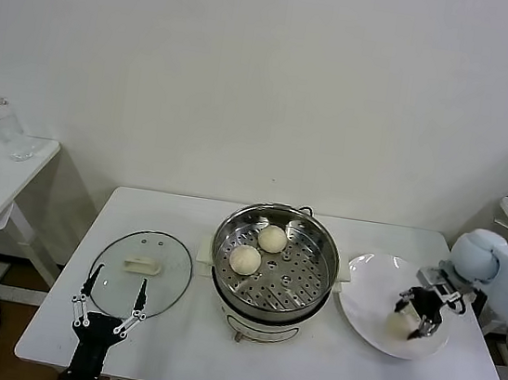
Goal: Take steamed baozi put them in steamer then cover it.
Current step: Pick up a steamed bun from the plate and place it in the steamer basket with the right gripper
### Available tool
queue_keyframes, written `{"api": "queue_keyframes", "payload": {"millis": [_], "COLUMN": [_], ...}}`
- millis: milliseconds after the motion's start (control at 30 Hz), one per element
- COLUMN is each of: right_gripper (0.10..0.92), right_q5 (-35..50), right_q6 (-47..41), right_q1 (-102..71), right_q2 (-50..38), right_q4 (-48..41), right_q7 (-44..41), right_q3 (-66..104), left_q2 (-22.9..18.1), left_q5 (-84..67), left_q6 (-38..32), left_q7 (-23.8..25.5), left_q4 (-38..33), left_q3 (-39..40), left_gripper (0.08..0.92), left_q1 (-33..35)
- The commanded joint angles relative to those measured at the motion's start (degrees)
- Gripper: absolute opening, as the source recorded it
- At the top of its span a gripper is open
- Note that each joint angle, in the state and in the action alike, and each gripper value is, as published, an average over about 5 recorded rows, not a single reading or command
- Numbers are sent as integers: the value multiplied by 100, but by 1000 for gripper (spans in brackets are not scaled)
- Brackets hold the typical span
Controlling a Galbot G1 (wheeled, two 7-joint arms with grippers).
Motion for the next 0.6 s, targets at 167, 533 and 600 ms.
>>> {"api": "queue_keyframes", "payload": {"millis": [167,533,600], "right_gripper": [670,670,670], "right_q5": [317,27,-113], "right_q6": [1848,2654,2748], "right_q1": [3075,3124,2925], "right_q2": [1014,1816,1872], "right_q4": [983,2236,2402], "right_q7": [55,313,309], "right_q3": [-687,-1350,-1430], "left_q2": [-1,-38,-54], "left_q5": [10,23,32], "left_q6": [1,-7,-23], "left_q7": [-1,-9,-10], "left_q4": [-41,-44,-45], "left_q3": [-21,-32,-41], "left_gripper": [823,823,823], "left_q1": [44,45,43]}}
